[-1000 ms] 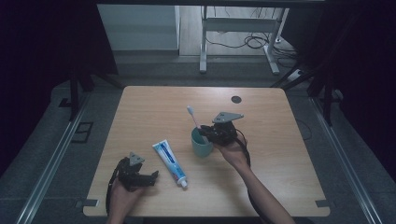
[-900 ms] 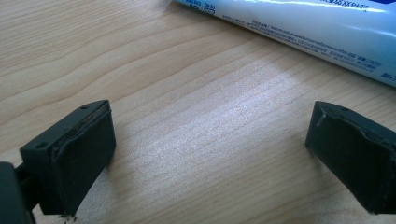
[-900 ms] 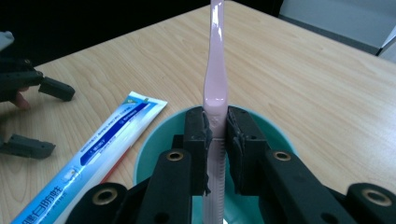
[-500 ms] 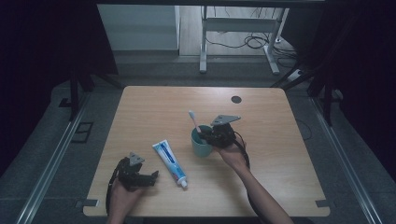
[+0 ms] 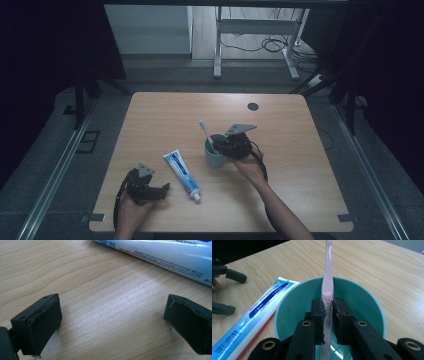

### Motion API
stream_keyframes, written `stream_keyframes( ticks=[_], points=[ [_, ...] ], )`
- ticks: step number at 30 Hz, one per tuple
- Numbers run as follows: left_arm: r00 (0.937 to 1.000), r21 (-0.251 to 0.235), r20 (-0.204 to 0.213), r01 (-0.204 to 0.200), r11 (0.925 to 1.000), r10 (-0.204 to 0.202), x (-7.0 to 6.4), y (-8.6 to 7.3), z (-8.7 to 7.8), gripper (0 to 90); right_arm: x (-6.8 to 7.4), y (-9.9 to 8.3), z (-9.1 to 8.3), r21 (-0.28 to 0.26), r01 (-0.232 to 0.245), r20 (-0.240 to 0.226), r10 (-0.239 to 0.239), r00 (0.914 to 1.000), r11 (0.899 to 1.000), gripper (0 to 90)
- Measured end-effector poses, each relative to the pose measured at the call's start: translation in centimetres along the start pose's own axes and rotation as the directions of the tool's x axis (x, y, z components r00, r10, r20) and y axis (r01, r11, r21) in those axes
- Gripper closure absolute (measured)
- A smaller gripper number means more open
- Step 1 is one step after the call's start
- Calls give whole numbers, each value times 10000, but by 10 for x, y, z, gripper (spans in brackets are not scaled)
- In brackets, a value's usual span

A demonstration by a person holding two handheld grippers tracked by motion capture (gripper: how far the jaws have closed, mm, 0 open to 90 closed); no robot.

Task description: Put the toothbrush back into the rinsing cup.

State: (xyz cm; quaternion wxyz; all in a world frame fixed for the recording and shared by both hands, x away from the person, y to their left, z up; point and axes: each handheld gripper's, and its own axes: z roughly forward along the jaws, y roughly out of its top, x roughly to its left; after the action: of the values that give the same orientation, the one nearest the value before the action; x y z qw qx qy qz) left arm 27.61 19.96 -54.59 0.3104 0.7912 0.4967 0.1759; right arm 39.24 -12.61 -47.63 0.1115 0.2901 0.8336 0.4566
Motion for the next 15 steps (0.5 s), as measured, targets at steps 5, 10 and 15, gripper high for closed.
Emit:
stream_keyframes(
  ticks=[5, 10, 15],
  points=[
    [10000, 4, 8, -1, 10000, 1, 0, 0, 0, 16, 1, 5, -8, -179, 121, 4, -121, 9999, 9998, 763],
    [10000, 0, 0, -8, 10000, 8, 0, 0, 0, 16, 2, 8, -19, -304, 221, 22, -220, 9998, 9993, 731],
    [10000, 2, -2, -55, 10000, 55, 0, 0, 0, 16, 2, 10, -31, -430, 291, 102, -287, 9995, 9987, 637]
  ],
)
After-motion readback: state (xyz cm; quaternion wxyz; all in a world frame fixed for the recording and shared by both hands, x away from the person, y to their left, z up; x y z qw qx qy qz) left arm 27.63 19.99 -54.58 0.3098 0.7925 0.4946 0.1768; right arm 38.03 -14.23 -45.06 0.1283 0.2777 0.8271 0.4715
